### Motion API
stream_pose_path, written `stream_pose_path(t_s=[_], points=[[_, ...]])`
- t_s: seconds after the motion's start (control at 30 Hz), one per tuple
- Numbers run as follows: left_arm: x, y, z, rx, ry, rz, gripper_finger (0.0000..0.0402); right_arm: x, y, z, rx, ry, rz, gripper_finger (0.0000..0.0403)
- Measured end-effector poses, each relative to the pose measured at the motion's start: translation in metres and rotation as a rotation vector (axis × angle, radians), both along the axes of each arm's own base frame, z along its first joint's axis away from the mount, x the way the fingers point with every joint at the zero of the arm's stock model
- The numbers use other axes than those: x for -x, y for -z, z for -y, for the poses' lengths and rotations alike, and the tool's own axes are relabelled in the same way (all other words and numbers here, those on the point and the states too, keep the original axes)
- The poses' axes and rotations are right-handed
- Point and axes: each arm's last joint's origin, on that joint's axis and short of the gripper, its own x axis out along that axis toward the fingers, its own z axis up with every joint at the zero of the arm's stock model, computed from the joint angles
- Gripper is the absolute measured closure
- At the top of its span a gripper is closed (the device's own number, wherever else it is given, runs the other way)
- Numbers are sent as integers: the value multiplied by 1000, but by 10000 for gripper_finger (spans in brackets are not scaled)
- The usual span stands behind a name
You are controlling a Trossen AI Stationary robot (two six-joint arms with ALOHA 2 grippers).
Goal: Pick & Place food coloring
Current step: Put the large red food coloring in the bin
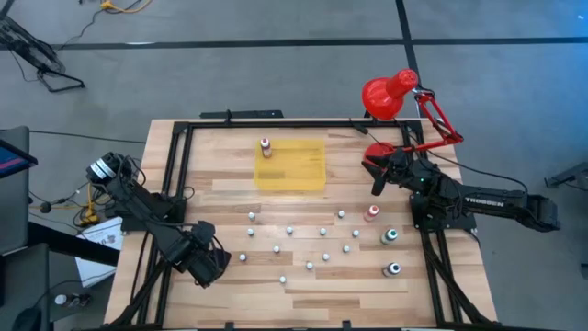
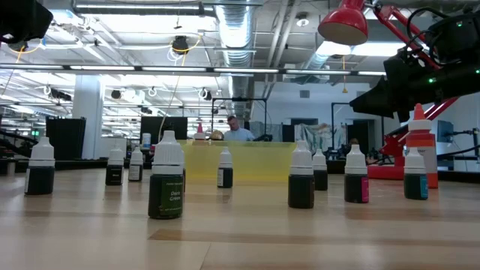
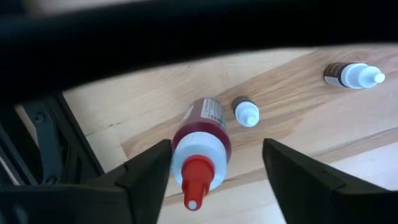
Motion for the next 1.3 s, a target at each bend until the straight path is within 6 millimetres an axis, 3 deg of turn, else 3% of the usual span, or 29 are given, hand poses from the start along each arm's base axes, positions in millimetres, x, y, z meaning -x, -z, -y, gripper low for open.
stream_pose_path(t_s=[0.3, 0.67, 0.97, 1.1, 1.3], points=[[0, 0, 0, 5, 3, -4, 296, 0, 0, 0, 0, 0, 0, 276], [-4, -6, -8, -44, 72, -19, 286, 0, 0, 0, 0, 0, 0, 276], [-25, -41, -51, -254, 140, -58, 291, 0, 0, 0, 0, 0, 0, 276], [-47, -56, -74, -368, 201, 37, 282, 0, 0, 0, 0, 0, 0, 276], [-89, -62, -115, -404, 318, 204, 292, 0, 0, 0, 0, 0, 0, 276]])
